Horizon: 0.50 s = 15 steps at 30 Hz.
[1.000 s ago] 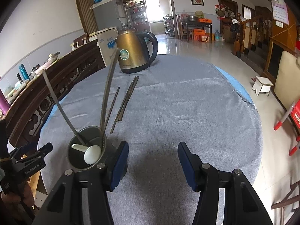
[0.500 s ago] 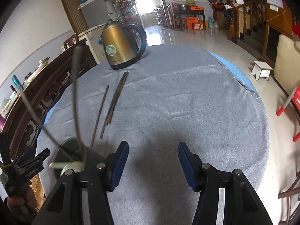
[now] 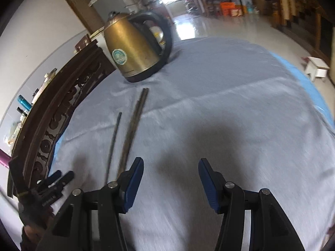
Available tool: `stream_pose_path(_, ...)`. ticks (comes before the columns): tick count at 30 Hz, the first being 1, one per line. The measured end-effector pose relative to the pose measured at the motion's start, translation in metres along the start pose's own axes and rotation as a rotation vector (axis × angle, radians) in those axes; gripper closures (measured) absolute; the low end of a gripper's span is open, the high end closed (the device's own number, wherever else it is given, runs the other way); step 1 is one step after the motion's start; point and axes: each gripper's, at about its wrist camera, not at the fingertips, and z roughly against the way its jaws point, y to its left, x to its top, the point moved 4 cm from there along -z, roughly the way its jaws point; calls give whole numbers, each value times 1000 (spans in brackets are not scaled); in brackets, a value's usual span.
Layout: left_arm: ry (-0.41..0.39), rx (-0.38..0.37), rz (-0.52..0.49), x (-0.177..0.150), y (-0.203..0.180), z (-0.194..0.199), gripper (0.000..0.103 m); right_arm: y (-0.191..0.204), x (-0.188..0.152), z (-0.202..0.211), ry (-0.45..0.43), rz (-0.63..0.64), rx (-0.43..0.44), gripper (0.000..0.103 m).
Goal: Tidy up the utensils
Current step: 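Move the right gripper to the dark chopsticks on the cloth and close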
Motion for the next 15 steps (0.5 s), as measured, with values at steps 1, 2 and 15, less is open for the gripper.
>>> stream_pose_path(1, 4, -3, -10, 7, -7, -9, 23, 5, 10, -10, 8, 4, 13, 46)
stream_pose_path(2, 8, -9, -20, 14, -14, -16, 23, 10, 20, -20, 15, 9, 26, 50)
stream_pose_path(15, 10, -109, -69, 63, -56, -66, 53, 45, 111, -138, 124, -62, 89, 69)
